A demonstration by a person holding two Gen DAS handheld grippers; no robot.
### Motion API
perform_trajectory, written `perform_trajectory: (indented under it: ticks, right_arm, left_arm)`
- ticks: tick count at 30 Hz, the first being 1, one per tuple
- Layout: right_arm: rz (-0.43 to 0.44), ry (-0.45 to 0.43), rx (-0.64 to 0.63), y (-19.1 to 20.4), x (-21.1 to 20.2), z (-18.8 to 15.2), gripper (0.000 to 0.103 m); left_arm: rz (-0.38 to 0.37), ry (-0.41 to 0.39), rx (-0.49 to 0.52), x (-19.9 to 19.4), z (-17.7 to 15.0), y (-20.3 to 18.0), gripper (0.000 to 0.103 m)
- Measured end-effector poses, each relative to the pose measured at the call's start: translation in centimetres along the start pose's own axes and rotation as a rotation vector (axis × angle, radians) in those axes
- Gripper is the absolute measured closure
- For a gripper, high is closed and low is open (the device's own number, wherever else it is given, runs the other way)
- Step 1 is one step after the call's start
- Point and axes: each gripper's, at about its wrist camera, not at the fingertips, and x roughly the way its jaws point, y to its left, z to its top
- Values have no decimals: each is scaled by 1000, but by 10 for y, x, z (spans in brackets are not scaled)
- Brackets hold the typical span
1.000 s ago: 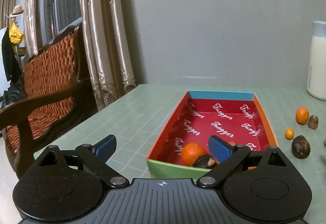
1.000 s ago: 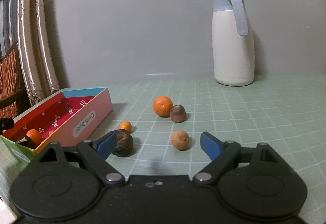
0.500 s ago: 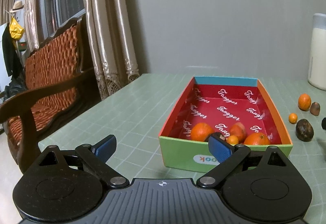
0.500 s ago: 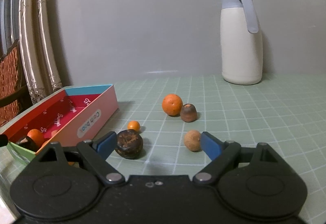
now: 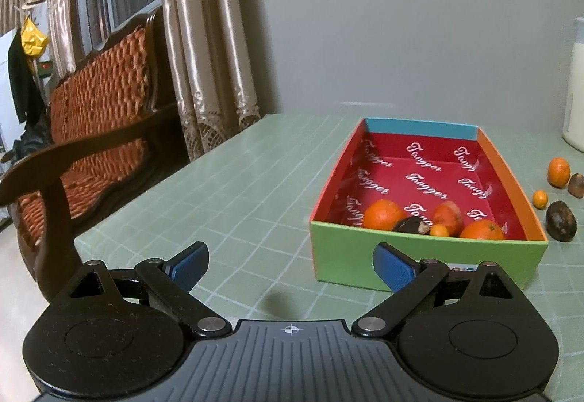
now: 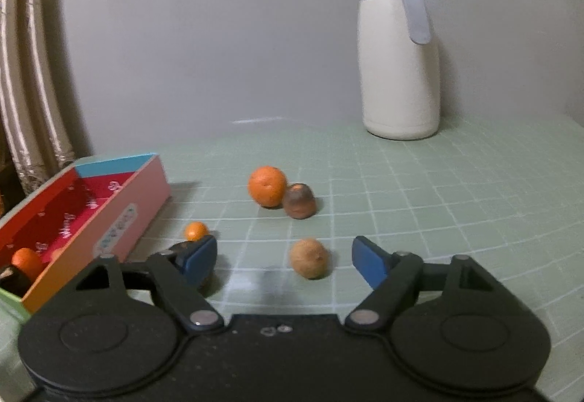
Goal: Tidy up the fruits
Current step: 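Move the right tool to the tan round fruit and grasp it, then carry the tan fruit in the right tool into the box and open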
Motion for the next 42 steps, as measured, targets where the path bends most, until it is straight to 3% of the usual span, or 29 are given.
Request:
perform_trajectory:
  ticks: [6,11,17,20,35,42]
  right_arm:
    - [-26,48,-1,-1,12,1,30]
    - [-36,85,-36,5,20,0,54]
    - [-26,110,-42,5,26,1,62]
    - [-22,118,-56,7,27,0,77]
    - [8,82,-61,8,19,0,78]
    - [120,1,-64,23,-2,10,78]
  left_arm:
    - [2,13,-19,2,0,4,7]
    - [1,13,-28,2,-1,7,7]
    - [4,11,-40,2,-1,10,7]
    - [4,10,-43,2,-1,10,7]
    - [11,2,-65,3,-1,15,7]
    - [28,4,-97,4,-1,23,7]
